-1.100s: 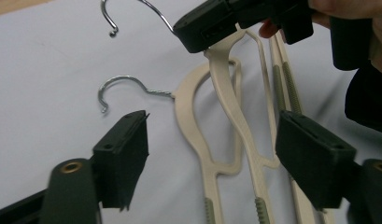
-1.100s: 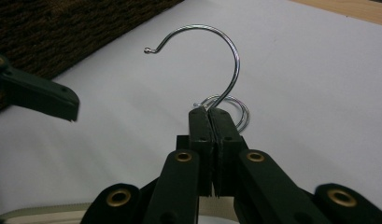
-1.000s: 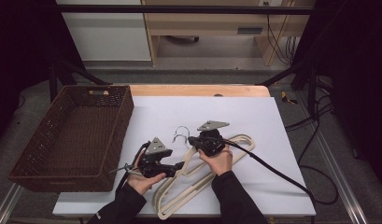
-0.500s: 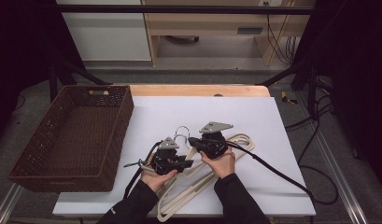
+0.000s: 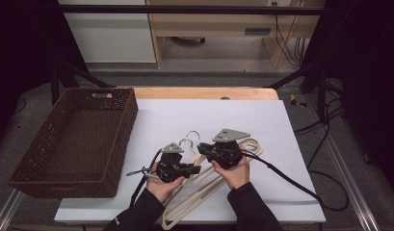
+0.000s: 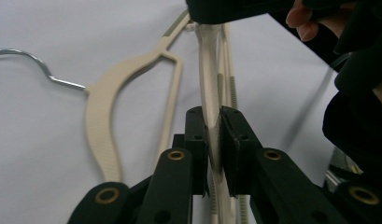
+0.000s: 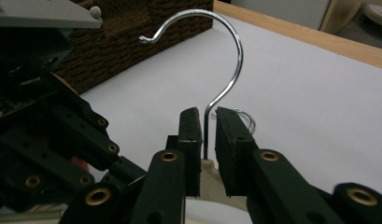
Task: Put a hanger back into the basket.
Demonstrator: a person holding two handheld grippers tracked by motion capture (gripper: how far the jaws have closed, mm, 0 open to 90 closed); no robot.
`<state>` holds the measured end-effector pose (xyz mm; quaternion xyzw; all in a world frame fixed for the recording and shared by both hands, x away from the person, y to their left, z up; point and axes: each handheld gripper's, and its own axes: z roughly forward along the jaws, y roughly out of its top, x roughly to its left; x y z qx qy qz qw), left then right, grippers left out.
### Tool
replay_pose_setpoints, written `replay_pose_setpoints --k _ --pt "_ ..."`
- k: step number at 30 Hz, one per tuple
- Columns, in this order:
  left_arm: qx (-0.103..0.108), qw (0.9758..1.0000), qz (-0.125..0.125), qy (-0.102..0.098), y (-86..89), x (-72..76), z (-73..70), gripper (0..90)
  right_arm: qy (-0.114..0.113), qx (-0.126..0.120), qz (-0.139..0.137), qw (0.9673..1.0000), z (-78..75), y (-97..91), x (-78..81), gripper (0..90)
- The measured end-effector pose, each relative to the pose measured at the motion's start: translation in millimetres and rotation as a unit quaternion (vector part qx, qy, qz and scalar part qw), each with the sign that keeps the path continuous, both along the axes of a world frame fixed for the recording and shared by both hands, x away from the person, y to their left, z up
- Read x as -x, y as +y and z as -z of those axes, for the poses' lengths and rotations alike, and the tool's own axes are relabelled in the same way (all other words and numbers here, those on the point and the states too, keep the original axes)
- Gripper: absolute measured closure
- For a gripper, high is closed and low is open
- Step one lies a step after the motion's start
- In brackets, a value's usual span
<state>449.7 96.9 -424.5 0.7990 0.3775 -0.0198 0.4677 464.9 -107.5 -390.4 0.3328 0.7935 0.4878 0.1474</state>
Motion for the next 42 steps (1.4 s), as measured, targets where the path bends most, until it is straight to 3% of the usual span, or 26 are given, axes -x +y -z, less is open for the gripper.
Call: replay_pose_setpoints --k 5,6,7,8,10,11,13,18,21,22,28,32,39,42 --pt "0.007 0.9999 0.006 -0.008 -5.4 9.4 -6.1 84.8 -0.014 -0.019 -0.009 0.9997 -3.4 -21.4 15.8 66.1" --pt "0.009 0.9998 0.011 -0.014 -8.7 15.2 -9.4 85.3 -0.024 -0.030 -0.014 0.9992 -3.5 -32.1 24.6 59.6" --pt "0.009 0.9998 0.011 -0.014 -8.7 15.2 -9.4 85.5 -0.024 -0.030 -0.014 0.9992 -3.5 -32.1 24.6 59.6" --pt "0.004 0.9996 0.012 -0.025 -11.9 20.9 -12.6 85.6 -0.039 -0.047 -0.015 0.9980 -3.2 -44.1 34.7 52.9" --pt "0.002 0.9994 0.013 -0.031 -14.1 25.4 -15.1 85.6 -0.052 -0.061 -0.013 0.9967 -2.5 -53.8 41.5 48.0" --pt "0.002 0.9994 0.013 -0.031 -14.1 25.4 -15.1 85.6 -0.052 -0.061 -0.013 0.9967 -2.5 -53.8 41.5 48.0" --pt "-0.002 0.9992 0.016 -0.036 -15.5 29.8 -18.0 85.7 -0.064 -0.064 -0.006 0.9959 -1.2 -69.0 49.8 36.2" --pt "-0.001 0.9986 0.022 -0.048 -13.3 35.4 -26.3 85.7 -0.062 -0.059 0.022 0.9961 6.1 -94.9 62.0 21.8" --pt "0.004 0.9982 0.023 -0.055 -11.2 37.8 -31.6 85.7 -0.060 -0.061 0.032 0.9958 10.6 -104.8 66.0 18.6" --pt "0.009 0.9977 0.023 -0.062 -8.2 40.4 -38.2 85.7 -0.054 -0.059 0.047 0.9957 16.5 -113.2 69.5 15.0" --pt "0.011 0.9954 0.019 -0.093 3.9 46.1 -58.2 85.7 -0.054 -0.044 0.062 0.9956 24.2 -122.2 73.0 9.1" --pt "0.013 0.9928 0.004 -0.119 22.6 46.6 -80.4 85.7 -0.063 -0.049 0.082 0.9934 24.2 -126.7 72.0 5.8" --pt "0.001 0.9886 -0.003 -0.151 47.2 42.3 -107.1 85.8 -0.076 -0.051 0.088 0.9919 21.6 -131.2 72.3 4.9" --pt "-0.006 0.9856 -0.019 -0.168 62.8 37.4 -122.3 85.8 -0.081 -0.055 0.093 0.9909 19.7 -133.8 72.9 4.8"
